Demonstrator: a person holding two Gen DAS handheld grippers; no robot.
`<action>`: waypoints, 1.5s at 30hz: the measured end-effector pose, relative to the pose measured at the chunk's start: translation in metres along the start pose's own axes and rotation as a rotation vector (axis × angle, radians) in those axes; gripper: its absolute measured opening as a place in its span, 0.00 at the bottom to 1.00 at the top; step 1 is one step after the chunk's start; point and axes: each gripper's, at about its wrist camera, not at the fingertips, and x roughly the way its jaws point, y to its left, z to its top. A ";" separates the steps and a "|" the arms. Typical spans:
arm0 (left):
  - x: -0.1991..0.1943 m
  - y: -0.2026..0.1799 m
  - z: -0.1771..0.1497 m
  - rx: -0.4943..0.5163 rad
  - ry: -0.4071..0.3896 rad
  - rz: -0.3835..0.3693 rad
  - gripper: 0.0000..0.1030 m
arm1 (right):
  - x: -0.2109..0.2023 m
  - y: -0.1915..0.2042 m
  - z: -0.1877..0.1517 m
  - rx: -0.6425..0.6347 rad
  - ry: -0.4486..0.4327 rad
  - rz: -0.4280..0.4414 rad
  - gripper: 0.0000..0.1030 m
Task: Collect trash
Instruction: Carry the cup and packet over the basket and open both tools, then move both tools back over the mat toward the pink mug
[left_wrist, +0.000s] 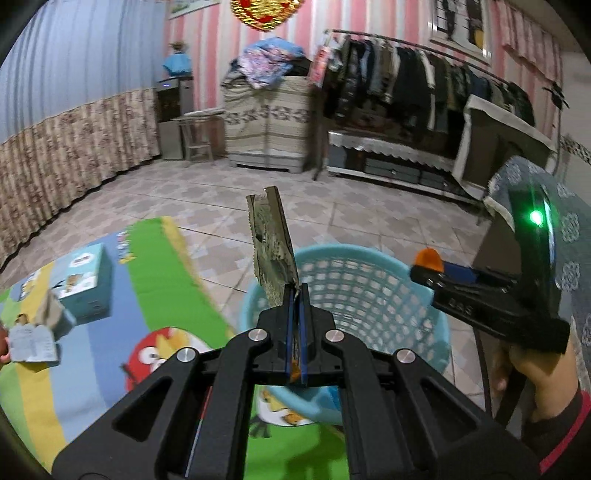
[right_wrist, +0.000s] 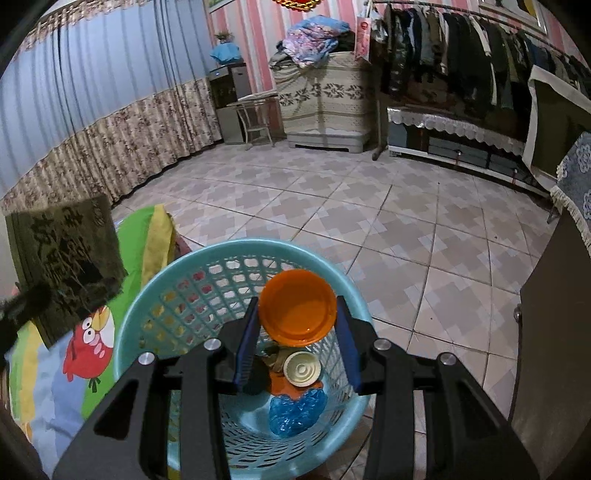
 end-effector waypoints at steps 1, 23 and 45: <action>0.003 -0.004 -0.001 0.009 0.006 -0.008 0.01 | 0.000 -0.001 0.000 0.005 0.000 0.001 0.39; 0.023 0.015 0.000 -0.016 0.013 0.139 0.56 | 0.017 0.000 -0.007 0.007 0.035 -0.001 0.39; -0.017 0.081 -0.004 -0.123 -0.085 0.284 0.91 | 0.043 0.041 -0.007 -0.021 0.046 -0.032 0.76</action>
